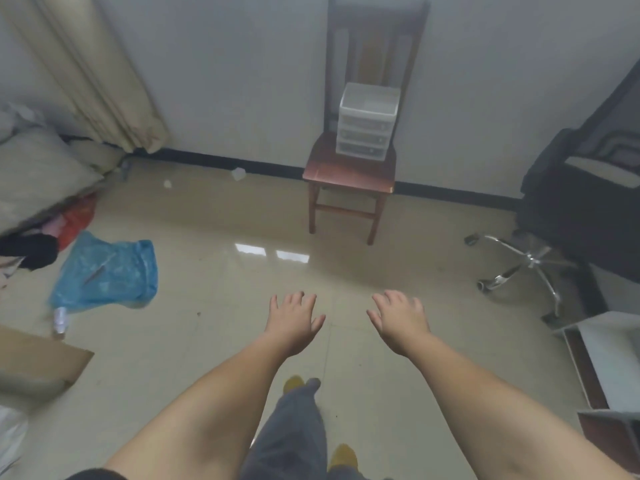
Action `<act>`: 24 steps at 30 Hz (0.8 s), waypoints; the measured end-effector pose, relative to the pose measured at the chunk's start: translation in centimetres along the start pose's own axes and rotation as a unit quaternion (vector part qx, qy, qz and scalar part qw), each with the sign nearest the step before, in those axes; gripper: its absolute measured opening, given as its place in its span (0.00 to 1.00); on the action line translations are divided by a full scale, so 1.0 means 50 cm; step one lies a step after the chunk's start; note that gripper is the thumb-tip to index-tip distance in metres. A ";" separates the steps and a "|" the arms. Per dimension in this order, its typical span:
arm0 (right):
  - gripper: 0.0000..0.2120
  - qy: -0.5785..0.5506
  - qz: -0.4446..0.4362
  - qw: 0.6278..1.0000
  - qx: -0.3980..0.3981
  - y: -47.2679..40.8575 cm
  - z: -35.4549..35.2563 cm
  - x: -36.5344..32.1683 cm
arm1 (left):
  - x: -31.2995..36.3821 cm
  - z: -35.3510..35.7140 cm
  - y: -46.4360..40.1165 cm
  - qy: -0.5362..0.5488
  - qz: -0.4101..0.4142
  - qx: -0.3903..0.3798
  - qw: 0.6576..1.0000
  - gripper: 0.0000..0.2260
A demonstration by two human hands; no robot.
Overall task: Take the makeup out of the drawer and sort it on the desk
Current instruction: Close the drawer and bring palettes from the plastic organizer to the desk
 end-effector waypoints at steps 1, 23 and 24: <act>0.21 -0.003 -0.001 1.000 -0.003 -0.046 -0.016 0.001 | -0.011 -0.019 -0.046 -0.001 -0.001 0.000 1.000 0.24; 0.23 -0.158 0.077 0.983 -0.055 -1.068 -0.344 0.100 | -0.146 -0.461 -1.133 -0.031 0.093 0.019 0.995 0.24; 0.24 -0.171 0.080 0.980 -0.059 -1.122 -0.354 0.107 | -0.143 -0.474 -1.186 -0.027 0.090 0.023 0.995 0.25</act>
Point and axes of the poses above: each hand's wrist, its own y-axis away from the middle knuckle, its own z-axis out of the palm, x = y × z, the point moved 1 cm from there along -y, towards the middle knuckle, and after that the axes turned 5 degrees about z, right-handed, at the moved point
